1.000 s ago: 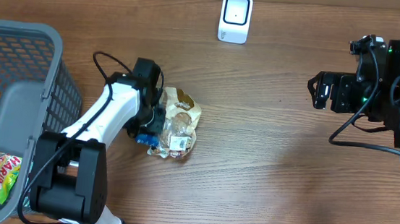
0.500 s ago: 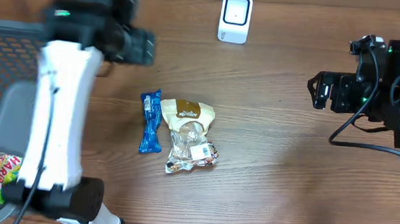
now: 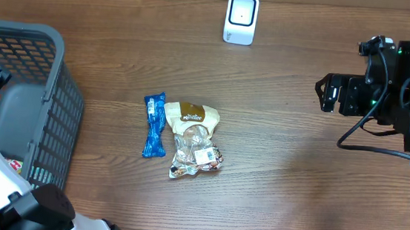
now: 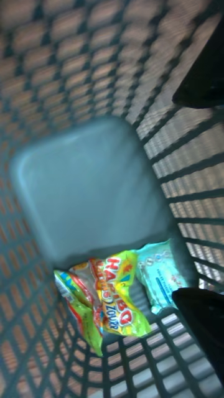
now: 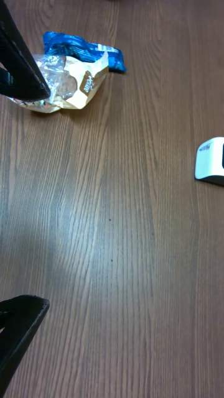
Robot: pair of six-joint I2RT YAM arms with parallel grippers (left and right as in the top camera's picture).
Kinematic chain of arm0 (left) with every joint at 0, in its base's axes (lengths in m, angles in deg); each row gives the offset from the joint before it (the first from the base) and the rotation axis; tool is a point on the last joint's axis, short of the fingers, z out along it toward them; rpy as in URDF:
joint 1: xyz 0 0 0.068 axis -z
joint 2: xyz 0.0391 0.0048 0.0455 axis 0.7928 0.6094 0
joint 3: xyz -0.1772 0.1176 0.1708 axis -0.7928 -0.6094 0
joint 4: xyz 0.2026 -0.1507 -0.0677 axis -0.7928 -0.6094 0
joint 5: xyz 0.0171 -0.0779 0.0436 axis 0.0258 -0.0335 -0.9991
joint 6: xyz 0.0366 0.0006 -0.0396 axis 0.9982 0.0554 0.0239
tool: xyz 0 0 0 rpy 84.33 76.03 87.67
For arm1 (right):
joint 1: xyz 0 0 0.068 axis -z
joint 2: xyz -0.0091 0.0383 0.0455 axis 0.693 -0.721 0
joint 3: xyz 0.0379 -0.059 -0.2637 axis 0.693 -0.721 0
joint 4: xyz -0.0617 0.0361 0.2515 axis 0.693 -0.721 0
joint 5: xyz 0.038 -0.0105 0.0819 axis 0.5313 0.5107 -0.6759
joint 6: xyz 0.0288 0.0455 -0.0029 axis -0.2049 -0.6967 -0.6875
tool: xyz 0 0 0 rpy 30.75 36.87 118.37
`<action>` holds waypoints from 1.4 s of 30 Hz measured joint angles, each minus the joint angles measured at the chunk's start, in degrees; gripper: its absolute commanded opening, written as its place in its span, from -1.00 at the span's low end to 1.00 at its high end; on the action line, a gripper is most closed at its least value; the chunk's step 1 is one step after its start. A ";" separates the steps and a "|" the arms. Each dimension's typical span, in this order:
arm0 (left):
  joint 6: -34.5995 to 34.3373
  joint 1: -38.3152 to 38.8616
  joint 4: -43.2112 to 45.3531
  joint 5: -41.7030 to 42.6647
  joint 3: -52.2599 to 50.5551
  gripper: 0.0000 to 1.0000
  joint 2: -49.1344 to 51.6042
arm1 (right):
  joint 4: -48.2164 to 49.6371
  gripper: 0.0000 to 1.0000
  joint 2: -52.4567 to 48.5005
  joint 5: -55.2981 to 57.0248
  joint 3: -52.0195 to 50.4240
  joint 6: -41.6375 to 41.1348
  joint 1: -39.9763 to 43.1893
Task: Scan the item barcode
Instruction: 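Grasp the green-red gummy candy bag and place it right of bread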
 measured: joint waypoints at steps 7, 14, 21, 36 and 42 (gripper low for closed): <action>-1.75 -7.52 8.87 -0.42 -17.81 0.56 0.17 | -0.02 1.00 0.00 -0.96 0.00 0.00 0.00; -1.92 -12.96 21.46 -4.55 -36.15 0.59 0.11 | -0.11 1.00 0.00 -2.14 0.00 0.00 0.00; 0.52 -15.28 35.36 -6.21 -45.11 0.71 0.09 | -0.07 1.00 -0.26 -2.21 -0.02 0.02 0.00; 2.43 -15.28 39.63 -9.81 -47.25 0.36 2.40 | -1.03 0.89 -4.81 -2.32 -0.02 -0.11 0.00; 2.91 -15.28 39.43 -10.49 -47.25 0.28 6.60 | -1.03 0.89 -4.81 -2.34 -0.02 -0.11 0.00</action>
